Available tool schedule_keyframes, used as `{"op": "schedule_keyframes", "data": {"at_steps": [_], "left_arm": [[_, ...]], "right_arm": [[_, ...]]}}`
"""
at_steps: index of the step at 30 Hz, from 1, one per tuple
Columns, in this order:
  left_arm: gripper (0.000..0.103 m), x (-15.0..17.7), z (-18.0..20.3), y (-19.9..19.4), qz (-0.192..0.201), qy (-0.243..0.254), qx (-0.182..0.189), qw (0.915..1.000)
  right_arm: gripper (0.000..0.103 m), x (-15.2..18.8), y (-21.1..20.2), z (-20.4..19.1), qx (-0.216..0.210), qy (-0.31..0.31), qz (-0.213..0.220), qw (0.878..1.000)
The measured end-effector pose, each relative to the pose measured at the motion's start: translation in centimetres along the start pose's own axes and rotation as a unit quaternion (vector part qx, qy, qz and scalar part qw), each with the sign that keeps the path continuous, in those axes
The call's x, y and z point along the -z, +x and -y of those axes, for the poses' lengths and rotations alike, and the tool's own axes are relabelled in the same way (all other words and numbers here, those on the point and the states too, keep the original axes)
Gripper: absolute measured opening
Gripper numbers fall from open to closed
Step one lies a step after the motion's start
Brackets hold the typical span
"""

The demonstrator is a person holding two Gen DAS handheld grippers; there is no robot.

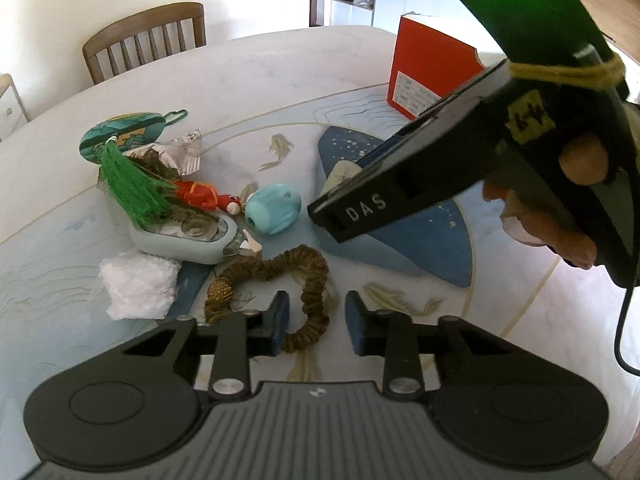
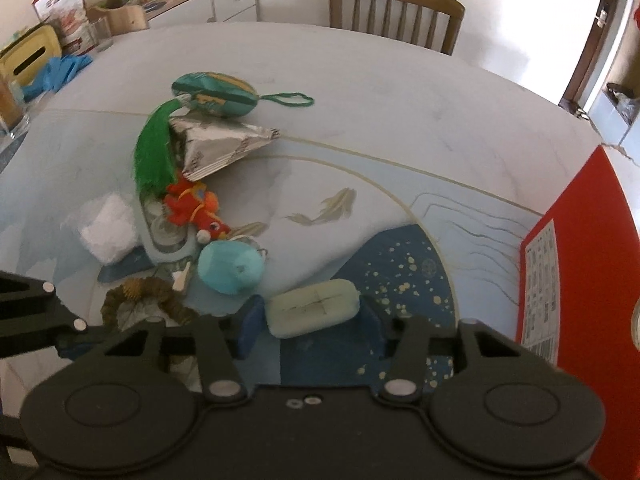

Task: Organize objects
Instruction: 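Reach left tool toward the brown bead string while right tool approaches the white soap bar, then close left tool on the bead string while right tool grasps the soap bar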

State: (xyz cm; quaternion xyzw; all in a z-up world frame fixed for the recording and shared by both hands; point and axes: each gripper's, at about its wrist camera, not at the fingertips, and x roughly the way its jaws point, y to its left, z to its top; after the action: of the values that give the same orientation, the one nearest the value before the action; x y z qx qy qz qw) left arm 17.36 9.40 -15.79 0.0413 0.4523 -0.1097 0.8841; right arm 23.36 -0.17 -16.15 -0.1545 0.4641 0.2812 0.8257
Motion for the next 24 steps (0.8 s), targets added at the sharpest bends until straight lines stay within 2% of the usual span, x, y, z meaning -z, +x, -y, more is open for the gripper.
{"op": "schedule_keyframes", "data": {"at_steps": [9,24], "left_arm": [[0.011,-0.3,0.1,-0.8,0.003,-0.014,0.004,0.9999],[0.009,-1.9,0.0,-5.2,0.036,-0.064,0.018,0.9972]], "right_arm": [[0.050,1.6,-2.6,0.1,-0.007,0.034,0.001,0.999],[0.050,4.0,-11.4,0.7,-0.011,0.075,0.035,0.997]]}}
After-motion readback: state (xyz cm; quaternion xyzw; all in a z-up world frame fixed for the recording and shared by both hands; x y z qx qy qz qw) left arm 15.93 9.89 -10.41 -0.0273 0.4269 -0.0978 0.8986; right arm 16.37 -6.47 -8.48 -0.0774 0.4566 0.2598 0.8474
